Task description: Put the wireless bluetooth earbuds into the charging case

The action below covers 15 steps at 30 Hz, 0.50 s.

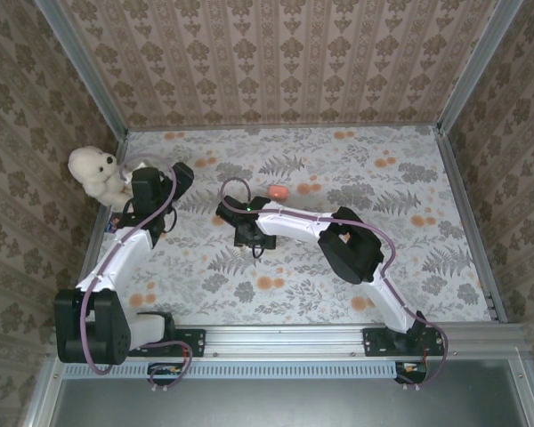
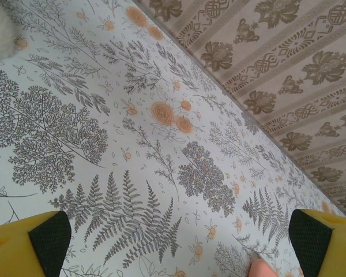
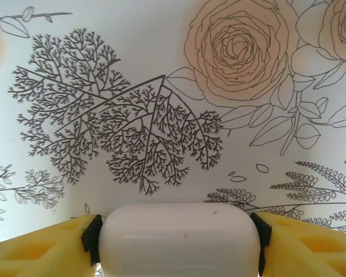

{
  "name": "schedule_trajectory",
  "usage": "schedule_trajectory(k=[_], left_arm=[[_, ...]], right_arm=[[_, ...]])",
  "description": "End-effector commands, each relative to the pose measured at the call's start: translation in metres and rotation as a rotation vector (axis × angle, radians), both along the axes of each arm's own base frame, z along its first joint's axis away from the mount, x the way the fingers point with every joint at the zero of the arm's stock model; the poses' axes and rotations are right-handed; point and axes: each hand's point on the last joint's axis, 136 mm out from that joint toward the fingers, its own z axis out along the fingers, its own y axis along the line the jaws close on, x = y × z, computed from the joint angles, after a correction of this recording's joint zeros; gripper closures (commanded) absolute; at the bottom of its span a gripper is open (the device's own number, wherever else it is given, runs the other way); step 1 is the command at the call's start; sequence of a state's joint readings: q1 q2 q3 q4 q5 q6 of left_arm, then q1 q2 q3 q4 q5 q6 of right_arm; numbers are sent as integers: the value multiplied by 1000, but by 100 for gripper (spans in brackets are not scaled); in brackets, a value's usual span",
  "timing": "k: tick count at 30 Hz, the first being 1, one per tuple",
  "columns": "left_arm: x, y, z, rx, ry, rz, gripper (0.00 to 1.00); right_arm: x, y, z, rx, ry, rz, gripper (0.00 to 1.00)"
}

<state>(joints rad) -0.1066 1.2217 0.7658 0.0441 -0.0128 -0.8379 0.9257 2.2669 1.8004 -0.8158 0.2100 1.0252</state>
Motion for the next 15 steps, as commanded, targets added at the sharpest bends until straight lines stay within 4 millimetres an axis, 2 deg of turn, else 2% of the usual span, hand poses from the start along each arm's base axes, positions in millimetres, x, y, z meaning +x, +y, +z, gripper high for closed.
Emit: schedule_trajectory(k=[1,7,10,15], left_arm=[[-1,1,4,-28,-10,20,0],[-1,-4,3,-12,8,-15,0],[-1,-10,4,5,6,-49,0],[0,-38,6,51,-6,-172,0]], right_arm=[[-7,-12,-12,-75,27,-11,31],[-8,-9,-11,-52,29,0,41],[-6,-11,2,-10,-3,-20,44],[5,-23,32,115,-65,-100,47]])
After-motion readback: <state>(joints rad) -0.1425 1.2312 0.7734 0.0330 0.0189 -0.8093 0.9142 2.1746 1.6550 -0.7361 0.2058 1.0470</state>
